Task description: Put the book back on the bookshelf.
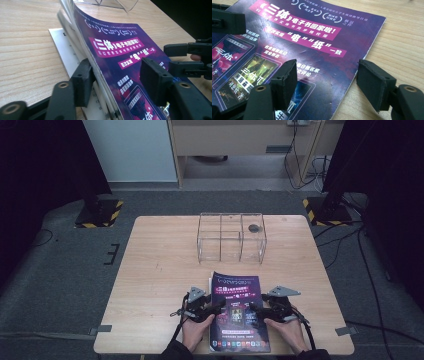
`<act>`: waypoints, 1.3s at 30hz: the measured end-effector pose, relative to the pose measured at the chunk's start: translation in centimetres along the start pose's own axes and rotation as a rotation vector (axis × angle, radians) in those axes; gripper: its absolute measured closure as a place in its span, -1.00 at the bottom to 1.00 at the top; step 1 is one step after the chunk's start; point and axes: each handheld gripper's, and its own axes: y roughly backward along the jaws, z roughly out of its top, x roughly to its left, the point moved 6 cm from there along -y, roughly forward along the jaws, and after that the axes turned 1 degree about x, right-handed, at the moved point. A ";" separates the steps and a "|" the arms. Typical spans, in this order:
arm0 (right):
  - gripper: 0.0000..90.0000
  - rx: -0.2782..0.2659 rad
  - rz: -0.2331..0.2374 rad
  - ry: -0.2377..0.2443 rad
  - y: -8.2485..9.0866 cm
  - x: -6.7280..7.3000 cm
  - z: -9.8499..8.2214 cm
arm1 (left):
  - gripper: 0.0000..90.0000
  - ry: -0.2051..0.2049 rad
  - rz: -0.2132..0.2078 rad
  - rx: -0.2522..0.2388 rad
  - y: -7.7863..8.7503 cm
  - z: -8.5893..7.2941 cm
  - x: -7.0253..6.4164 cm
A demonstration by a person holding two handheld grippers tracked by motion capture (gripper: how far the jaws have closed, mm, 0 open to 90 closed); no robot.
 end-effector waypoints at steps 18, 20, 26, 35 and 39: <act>-0.26 0.000 0.003 -0.004 0.0 0.0 0.0 | 0.65 -0.161 0.121 0.042 0.4 0.3 -0.4; -0.27 0.002 0.002 -0.005 0.0 0.0 0.0 | 0.65 -0.165 0.118 0.043 0.4 0.4 -0.5; -0.29 0.000 0.011 -0.012 0.0 0.0 0.0 | 0.72 -0.188 0.100 0.048 0.8 1.1 -0.9; -0.31 -0.001 0.017 -0.014 0.0 -0.1 0.1 | 0.82 -0.146 0.025 0.056 1.2 2.2 -1.3; -0.34 0.001 0.024 -0.008 0.0 -0.1 0.0 | 0.85 -0.120 -0.018 0.043 1.7 2.7 -1.7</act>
